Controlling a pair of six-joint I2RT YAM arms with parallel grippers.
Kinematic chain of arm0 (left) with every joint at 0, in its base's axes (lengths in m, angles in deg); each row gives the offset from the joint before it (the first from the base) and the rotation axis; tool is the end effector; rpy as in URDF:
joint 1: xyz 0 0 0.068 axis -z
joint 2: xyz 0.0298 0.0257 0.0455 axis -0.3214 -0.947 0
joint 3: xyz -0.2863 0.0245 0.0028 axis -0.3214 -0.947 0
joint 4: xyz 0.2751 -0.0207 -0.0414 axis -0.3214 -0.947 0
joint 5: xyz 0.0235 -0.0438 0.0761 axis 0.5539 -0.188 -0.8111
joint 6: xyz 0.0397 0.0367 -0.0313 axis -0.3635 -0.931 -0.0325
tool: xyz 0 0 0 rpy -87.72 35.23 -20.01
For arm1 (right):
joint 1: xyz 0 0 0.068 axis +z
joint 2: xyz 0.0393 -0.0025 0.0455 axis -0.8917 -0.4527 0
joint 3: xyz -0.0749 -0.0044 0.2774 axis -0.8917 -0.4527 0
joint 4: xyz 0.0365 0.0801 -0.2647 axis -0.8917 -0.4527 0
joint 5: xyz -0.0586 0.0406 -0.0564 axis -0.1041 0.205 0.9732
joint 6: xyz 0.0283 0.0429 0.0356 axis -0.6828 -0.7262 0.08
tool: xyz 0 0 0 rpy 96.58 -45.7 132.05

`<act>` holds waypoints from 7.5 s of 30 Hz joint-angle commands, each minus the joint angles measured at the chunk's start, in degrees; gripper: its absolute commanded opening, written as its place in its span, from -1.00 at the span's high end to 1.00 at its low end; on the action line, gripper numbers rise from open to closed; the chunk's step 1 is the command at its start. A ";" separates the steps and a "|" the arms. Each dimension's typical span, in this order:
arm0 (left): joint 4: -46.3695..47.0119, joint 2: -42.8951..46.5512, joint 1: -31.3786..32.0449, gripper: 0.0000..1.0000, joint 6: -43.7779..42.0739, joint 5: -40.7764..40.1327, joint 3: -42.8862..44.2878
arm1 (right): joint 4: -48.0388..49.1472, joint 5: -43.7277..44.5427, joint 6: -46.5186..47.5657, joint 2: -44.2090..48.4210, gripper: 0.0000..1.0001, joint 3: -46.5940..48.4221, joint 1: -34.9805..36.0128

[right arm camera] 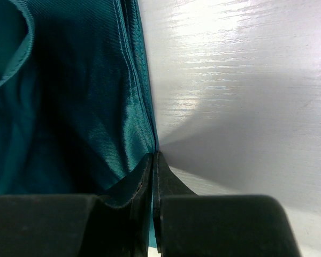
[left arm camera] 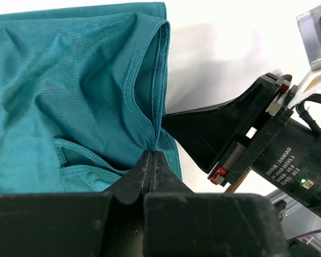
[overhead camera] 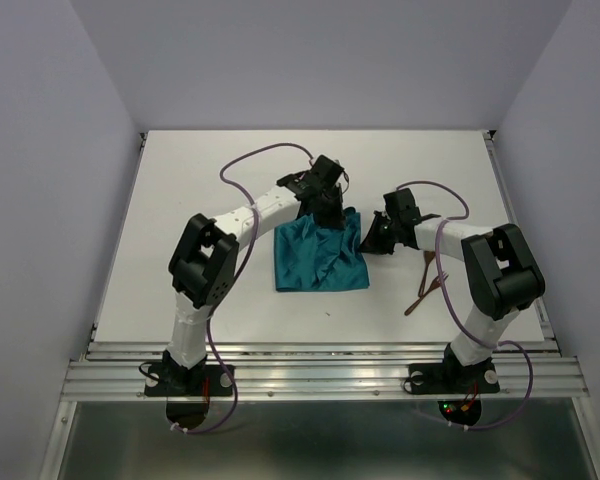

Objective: Fold the napkin into a case and place the utensils inside
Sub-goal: Fold the rectangle-folded napkin at the center of the board, then smooth out the square-folded napkin at the center of the board.

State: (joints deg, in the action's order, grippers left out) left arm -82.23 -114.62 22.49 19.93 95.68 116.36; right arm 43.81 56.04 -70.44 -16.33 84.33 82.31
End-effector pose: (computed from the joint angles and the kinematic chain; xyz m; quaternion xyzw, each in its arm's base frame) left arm 0.3659 -0.3305 0.2476 0.0483 0.9193 -0.3018 0.2479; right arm 0.3393 0.1303 0.1396 0.1259 0.9390 0.2440 0.2070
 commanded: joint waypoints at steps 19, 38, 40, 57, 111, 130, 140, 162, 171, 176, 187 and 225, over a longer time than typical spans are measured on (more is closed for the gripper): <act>-0.43 -4.33 1.48 1.00 1.51 2.56 7.88 | 1.24 -0.63 -0.02 -1.27 0.88 -0.80 1.34; 0.01 -8.02 1.66 1.00 1.69 5.38 9.37 | 0.98 -0.28 0.24 -0.56 0.88 -1.24 1.34; 0.01 -8.20 1.66 1.00 1.51 5.55 9.28 | 0.80 -0.02 0.33 -0.30 0.87 -1.24 1.34; -3.24 0.39 1.48 -0.47 -5.34 1.70 10.61 | -12.11 19.49 6.40 10.06 0.58 -0.01 1.34; 10.91 1.20 -15.39 -0.12 -3.58 5.73 -23.59 | -23.01 22.66 0.34 10.94 0.60 -1.93 18.48; 1.42 14.47 -14.25 -0.14 -13.51 10.30 -16.46 | -13.71 23.02 6.22 -1.43 0.59 23.44 6.10; 3.96 20.18 -12.85 -0.01 -10.88 9.86 -30.96 | -13.08 20.81 9.47 -15.23 0.64 32.15 0.47; 2.38 19.13 -7.83 0.04 -12.81 7.75 -29.56 | -14.23 17.74 10.71 -9.62 0.58 31.99 -0.59; 8.18 19.14 -7.75 0.29 -9.48 13.11 -38.08 | -10.89 14.05 8.33 -9.96 0.58 23.98 -0.06; 9.07 18.69 -7.66 0.49 -8.24 11.53 -40.99 | -10.01 13.16 8.42 -13.13 0.59 22.58 -0.06; 3.27 25.55 -7.66 0.60 -9.82 9.16 -36.95 | -10.18 14.13 9.39 -8.65 0.58 23.02 -0.06; 8.62 28.54 -7.57 0.63 -8.33 1.24 -48.45 | -18.62 11.93 -1.16 13.33 0.57 -1.94 16.02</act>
State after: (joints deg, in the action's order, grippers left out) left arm -75.34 -84.69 14.64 11.89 96.51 71.20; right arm 26.70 67.23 -68.61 -3.81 84.77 96.27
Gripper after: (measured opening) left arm 0.189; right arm 0.212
